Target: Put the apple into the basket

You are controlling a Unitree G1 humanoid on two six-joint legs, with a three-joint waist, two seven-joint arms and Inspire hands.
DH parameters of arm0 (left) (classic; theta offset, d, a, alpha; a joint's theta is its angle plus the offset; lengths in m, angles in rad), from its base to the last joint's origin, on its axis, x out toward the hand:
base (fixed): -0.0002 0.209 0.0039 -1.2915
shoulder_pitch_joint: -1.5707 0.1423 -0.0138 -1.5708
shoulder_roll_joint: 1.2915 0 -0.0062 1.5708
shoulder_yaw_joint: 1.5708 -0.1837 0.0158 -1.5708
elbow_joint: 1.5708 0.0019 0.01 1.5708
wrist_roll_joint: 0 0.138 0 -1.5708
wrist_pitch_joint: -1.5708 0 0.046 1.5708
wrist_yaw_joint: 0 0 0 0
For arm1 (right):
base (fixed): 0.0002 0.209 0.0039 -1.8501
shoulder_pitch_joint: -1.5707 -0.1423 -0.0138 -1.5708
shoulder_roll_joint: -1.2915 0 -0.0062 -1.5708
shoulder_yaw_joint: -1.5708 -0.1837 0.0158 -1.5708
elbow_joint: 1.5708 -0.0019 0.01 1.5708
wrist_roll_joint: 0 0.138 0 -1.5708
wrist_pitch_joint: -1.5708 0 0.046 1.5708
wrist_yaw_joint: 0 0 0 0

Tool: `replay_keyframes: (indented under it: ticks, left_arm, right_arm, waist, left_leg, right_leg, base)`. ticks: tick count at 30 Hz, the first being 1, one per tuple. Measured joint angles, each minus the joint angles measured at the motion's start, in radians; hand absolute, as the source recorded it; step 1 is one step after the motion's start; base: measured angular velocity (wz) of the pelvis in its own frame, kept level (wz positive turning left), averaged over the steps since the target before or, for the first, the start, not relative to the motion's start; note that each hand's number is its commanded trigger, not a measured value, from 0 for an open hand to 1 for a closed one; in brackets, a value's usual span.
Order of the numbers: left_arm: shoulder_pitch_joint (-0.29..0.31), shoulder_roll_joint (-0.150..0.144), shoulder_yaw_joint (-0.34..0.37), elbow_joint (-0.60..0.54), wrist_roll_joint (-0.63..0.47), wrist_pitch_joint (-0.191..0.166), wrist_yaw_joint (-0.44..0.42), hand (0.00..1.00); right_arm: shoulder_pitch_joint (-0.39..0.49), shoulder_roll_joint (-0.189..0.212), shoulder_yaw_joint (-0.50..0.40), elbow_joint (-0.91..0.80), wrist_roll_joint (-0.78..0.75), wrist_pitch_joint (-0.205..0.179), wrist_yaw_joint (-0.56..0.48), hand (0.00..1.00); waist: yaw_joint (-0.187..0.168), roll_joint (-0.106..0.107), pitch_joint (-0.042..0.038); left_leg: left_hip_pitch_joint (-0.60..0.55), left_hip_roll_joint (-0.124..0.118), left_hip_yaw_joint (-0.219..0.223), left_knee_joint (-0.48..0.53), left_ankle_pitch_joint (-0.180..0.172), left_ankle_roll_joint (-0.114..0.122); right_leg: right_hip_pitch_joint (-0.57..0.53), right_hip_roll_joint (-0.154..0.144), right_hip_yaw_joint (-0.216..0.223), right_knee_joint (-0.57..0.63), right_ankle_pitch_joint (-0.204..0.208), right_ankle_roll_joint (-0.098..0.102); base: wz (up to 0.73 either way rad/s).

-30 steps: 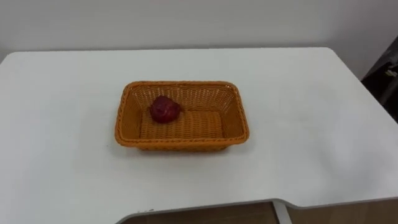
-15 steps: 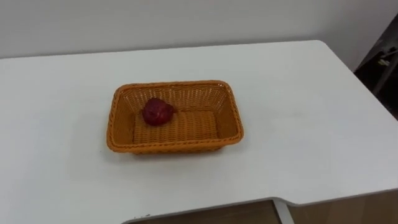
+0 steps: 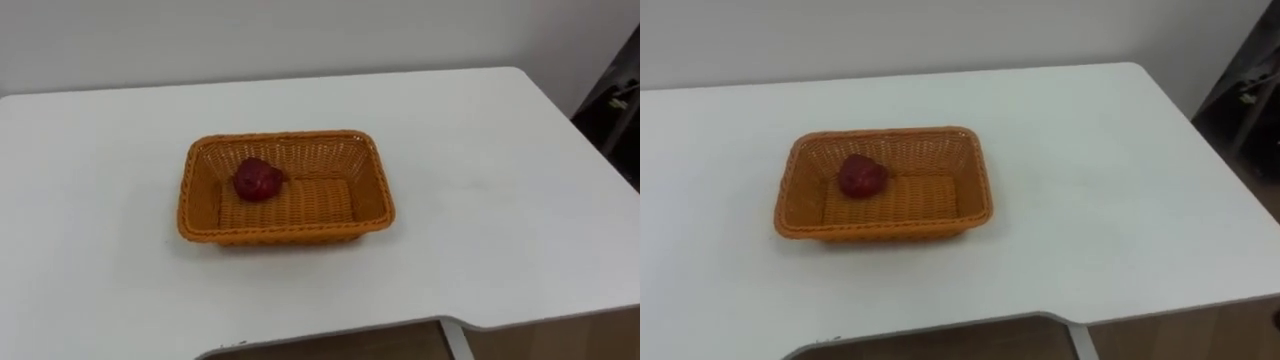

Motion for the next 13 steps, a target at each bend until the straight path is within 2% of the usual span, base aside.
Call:
replay_keyframes:
  ticks: [1,4,6,8,13]
  left_arm:
    - [-0.001,-0.003,0.000,0.008,0.000,0.001,0.000,0.00]
    - [-0.008,-0.024,0.000,0.038,0.000,0.017,-0.001,0.00]
    - [-0.027,-0.030,-0.011,0.058,0.002,0.022,-0.007,0.00]
    - [-0.038,-0.030,-0.048,0.069,0.003,0.035,-0.009,0.00]
    - [-0.062,-0.033,-0.115,0.077,0.002,0.042,-0.022,0.00]
  right_arm:
    - [-0.004,0.000,0.010,0.000,-0.022,0.006,0.013,0.00]
    - [-0.027,0.001,0.042,-0.002,-0.117,0.013,0.072,0.00]
    - [-0.046,0.002,0.079,0.001,-0.185,0.013,0.117,0.00]
    - [-0.062,0.003,0.114,0.007,-0.234,0.014,0.143,0.00]
    - [-0.078,0.007,0.198,0.004,-0.334,0.026,0.188,0.00]
  waist:
    - [0.001,0.000,0.0016]
    - [0.004,0.022,0.0056]
    - [0.004,0.034,0.0123]
    - [0.004,0.039,0.0156]
    - [0.021,0.036,0.0144]
  left_leg:
    - [0.000,0.000,0.000,0.000,0.000,0.000]
    - [0.000,-0.001,-0.003,0.000,0.000,0.000]
    - [-0.002,-0.001,-0.008,-0.001,0.000,0.000]
    - [-0.002,0.000,-0.009,-0.001,0.000,0.000]
    - [-0.002,0.000,-0.011,-0.001,0.000,0.000]
  right_leg:
    - [0.000,0.000,0.000,0.000,0.000,0.000]
    - [0.002,-0.002,-0.003,0.000,0.000,0.001]
    - [0.001,-0.002,-0.008,0.000,-0.001,0.000]
    - [0.001,-0.001,-0.008,0.001,-0.002,-0.001]
    - [0.001,0.000,-0.009,0.002,-0.004,-0.003]
  base:
    - [0.05]
    - [0.03]
    - [0.09]
    - [0.03]
    - [0.00]
